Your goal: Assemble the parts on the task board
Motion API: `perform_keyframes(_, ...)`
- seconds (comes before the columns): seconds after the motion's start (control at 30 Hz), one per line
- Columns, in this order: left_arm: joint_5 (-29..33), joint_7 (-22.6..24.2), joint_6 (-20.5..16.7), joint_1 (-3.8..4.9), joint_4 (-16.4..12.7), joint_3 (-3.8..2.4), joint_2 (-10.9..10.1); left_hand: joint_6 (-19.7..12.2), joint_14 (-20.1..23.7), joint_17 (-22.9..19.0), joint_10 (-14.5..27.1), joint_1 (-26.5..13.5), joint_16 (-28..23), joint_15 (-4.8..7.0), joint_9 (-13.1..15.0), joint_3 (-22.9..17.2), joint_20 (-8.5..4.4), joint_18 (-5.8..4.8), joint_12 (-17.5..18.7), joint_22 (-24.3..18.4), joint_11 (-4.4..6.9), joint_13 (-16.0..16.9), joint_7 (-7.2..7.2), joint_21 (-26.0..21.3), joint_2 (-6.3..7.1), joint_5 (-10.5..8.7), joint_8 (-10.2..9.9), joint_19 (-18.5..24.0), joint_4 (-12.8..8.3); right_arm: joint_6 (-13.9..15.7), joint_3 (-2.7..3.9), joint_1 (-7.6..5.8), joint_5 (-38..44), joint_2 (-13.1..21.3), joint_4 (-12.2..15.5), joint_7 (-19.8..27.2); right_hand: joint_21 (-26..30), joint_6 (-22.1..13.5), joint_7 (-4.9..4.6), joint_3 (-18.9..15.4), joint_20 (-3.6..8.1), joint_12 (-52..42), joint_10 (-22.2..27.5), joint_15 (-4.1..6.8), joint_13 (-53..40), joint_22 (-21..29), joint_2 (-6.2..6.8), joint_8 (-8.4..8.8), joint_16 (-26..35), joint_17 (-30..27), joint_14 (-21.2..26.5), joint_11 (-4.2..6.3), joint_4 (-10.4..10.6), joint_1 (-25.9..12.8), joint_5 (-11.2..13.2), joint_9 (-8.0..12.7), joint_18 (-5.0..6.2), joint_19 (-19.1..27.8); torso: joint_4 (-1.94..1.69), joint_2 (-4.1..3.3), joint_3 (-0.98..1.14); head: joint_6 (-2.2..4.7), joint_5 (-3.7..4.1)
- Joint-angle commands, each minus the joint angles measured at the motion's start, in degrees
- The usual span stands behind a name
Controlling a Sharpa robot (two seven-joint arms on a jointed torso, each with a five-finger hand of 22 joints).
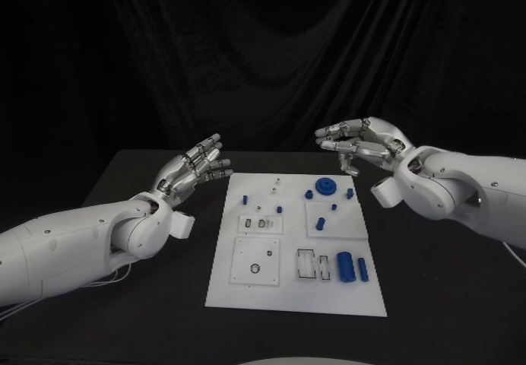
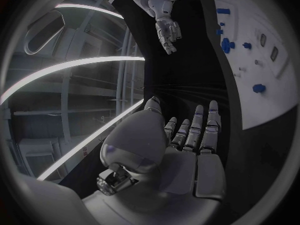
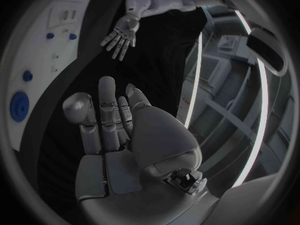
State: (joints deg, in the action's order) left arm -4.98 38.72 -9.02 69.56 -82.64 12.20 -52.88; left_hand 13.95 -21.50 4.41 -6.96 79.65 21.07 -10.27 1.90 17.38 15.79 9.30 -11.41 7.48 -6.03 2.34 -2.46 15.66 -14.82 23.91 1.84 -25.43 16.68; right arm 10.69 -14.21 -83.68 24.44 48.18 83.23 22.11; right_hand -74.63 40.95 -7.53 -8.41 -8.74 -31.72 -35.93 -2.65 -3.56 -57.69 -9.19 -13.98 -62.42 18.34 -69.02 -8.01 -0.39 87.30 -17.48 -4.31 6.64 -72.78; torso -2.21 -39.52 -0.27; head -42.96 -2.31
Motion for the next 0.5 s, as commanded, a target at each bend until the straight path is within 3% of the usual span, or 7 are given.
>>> perform_keyframes(0.03,-3.94,10.8,-2.85,0.17,-1.45,-0.05,-1.03,-0.16,1.01,-0.47,0.34,0.92,-0.21,-0.19,-0.05,0.29,0.49,0.82,0.53,-0.19,0.37,-0.18,-0.46,-0.01,0.05,1.16,0.1,0.16,-0.02,4.99,0.04,-2.15,33.05,0.13,0.6,-11.7,-3.98,2.33,0.8,0.23,0.55,1.54,-3.39,0.7,-0.02,-6.89,1.3,0.63,-2.56,4.03,-3.62,0.66,0.92,-0.96,3.07,-0.06,-1.39,-3.61,-1.06,-2.67,-0.37,-0.27,0.19)
perform_keyframes(0.07,-4.11,10.83,-3.08,0.29,-1.78,-0.05,-1.39,-1.47,2.55,-0.97,1.65,1.35,-1.3,-0.55,-0.25,0.3,0.67,0.69,1.92,-0.35,1.29,-0.47,-1.6,-0.09,0.09,1.6,-0.22,0.4,0.03,4.93,0.04,-2.92,38.53,0.13,0.78,-13.53,-6.71,3.03,1.41,-1.12,1.3,1.71,-7.03,1.48,-0.17,-12.19,2.59,1.22,-5.84,11.12,-7.95,1.63,3.38,-4.02,8.68,-0.1,-2.38,-6.74,-1.23,-2.97,-0.48,-0.32,0.35)
perform_keyframes(0.1,-4.35,10.88,-3.32,0.45,-2.05,-0.05,-1.73,-1.75,3.43,-1.18,2.29,1.43,-2.01,-0.85,-0.29,0.37,0.77,0.53,2.67,-0.43,1.78,-0.61,-2.23,-0.14,0.13,1.68,-0.27,0.55,0.05,4.73,0.04,-3.61,43.59,0.15,1.01,-15.16,-8.37,2.41,2.22,-1.2,1.97,3.15,-8.55,2.12,-0.04,-15.51,3.68,2.38,-7.29,15.19,-10.57,2.11,4.68,-5.06,9.74,0.02,-3.05,-8.73,-1.53,-3.49,-0.69,-0.11,0.65)
perform_keyframes(0.2,-5.23,11.03,-3.95,0.77,-2.54,-0.05,-2.34,-1.71,3.65,-1.22,2.37,1.44,-2.18,-0.89,-0.28,0.39,0.79,0.49,2.75,-0.45,1.83,-0.62,-2.22,-0.15,0.15,1.75,-0.25,0.59,0.04,4.03,0.04,-4.73,52.43,0.16,1.54,-17.85,-9.3,4.06,3.05,0.1,2.81,6.41,-9.77,3.0,-0.05,-17.46,5.11,2.96,-8.48,19.9,-12.63,2.3,5.94,-4.99,8.92,-0.33,-3.42,-9.84,-1.75,-4.07,-0.88,-0.34,0.76)
perform_keyframes(0.27,-6.47,11.28,-4.56,1.01,-3.05,-0.05,-2.9,-1.58,5.06,-1.44,2.6,1.56,-3.33,-0.83,-0.26,0.49,0.74,0.37,2.92,-0.81,2.19,-0.63,-2.24,-0.75,0.26,2.02,-0.23,1.68,0.03,3.64,0.04,-5.45,59.49,0.12,2.07,-19.89,-9.54,5.41,3.65,1.74,3.71,8.68,-10.62,3.95,-0.06,-18.06,5.7,3.5,-8.82,21.77,-13.29,2.71,5.73,-3.29,6.71,-0.53,-3.5,-10.17,-2.17,-4.96,-1.17,-0.03,1.14)
perform_keyframes(0.37,-8.02,11.8,-5.35,1.25,-3.86,-0.05,-3.52,-1.05,9.28,-1.92,2.49,1.78,-6.92,0.36,-0.21,0.61,0.25,0.68,2.64,-1.96,2.33,-0.58,-1.88,-2.93,0.3,2.17,-0.17,5.68,0.06,3.78,0.04,-5.98,67.09,0.07,2.82,-22.29,-9.79,6.22,4.78,3.5,4.22,10.83,-11.71,4.47,-0.08,-18.77,6.49,4.34,-9.53,24.16,-13.93,3.22,5.37,-1.79,5.03,-0.62,-3.64,-10.56,-2.58,-5.51,-1.4,-0.07,1.51)
perform_keyframes(0.5,-9.06,12.75,-6.44,1.46,-5.37,-0.05,-4.41,0.0,15.0,-2.61,2.38,2.01,-12.16,2.69,-0.13,0.7,-1.69,1.01,2.21,-3.81,2.83,-0.57,-1.24,-6.75,0.41,2.33,-0.09,12.63,0.07,3.91,0.04,-6.25,73.13,0.23,3.94,-24.96,-9.84,6.12,5.42,4.49,4.46,12.4,-13.18,4.59,-0.09,-19.02,7.32,5.39,-9.81,25.23,-14.18,3.21,5.75,-1.86,4.89,-0.58,-3.68,-10.72,-2.92,-6.08,-1.67,-0.1,2.02)
